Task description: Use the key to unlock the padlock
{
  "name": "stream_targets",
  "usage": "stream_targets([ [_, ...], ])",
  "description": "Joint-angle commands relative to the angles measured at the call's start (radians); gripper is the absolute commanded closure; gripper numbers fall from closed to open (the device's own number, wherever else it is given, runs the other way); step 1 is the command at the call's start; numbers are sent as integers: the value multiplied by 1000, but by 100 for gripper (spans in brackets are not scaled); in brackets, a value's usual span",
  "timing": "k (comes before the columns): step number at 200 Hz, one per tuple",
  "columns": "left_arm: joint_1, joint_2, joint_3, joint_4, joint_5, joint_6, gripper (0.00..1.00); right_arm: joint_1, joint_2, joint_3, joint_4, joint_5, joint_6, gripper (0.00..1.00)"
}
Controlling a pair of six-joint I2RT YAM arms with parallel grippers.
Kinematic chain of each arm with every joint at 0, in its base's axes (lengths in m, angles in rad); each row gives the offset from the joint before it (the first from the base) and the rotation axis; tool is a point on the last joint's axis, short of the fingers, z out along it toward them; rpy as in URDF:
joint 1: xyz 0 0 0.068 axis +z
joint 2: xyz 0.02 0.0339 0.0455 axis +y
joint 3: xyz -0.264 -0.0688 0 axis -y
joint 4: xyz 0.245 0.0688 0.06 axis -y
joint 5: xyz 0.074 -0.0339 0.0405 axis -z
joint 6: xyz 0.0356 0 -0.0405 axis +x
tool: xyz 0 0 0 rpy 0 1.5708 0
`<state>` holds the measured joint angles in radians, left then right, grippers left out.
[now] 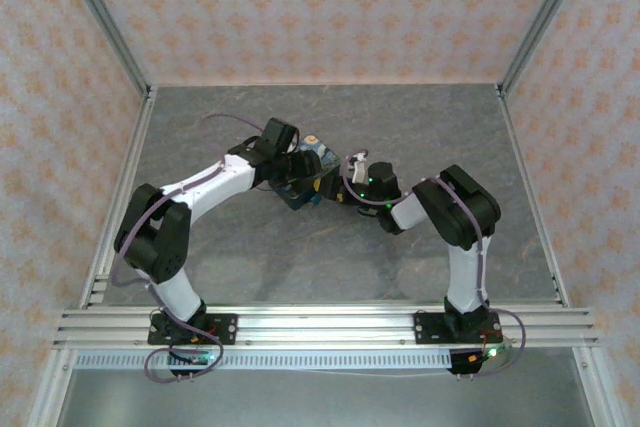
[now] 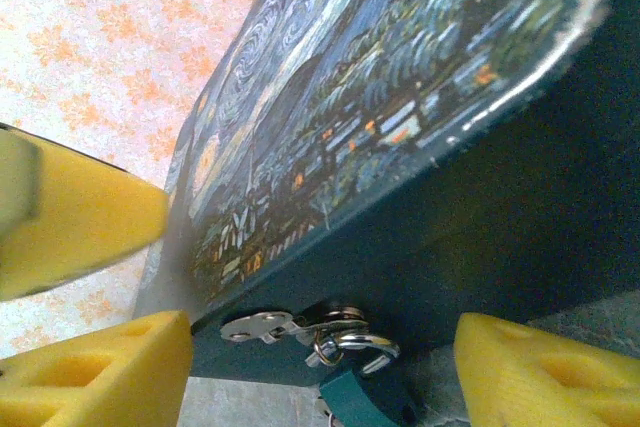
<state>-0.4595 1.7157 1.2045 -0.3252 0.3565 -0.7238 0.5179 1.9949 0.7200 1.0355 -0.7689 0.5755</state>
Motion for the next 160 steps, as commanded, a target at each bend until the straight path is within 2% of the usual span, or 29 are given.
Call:
stream_targets([
  [1,-7,22,30,-4,10,23,36,17,40,25,70,-37,16,32],
  [93,-9,56,9,3,-13,9,36,45,61,16,116,-38,44,43],
  [160,-8,51,10,0,-21,10,36,53,74,-6,98,-10,46,39],
])
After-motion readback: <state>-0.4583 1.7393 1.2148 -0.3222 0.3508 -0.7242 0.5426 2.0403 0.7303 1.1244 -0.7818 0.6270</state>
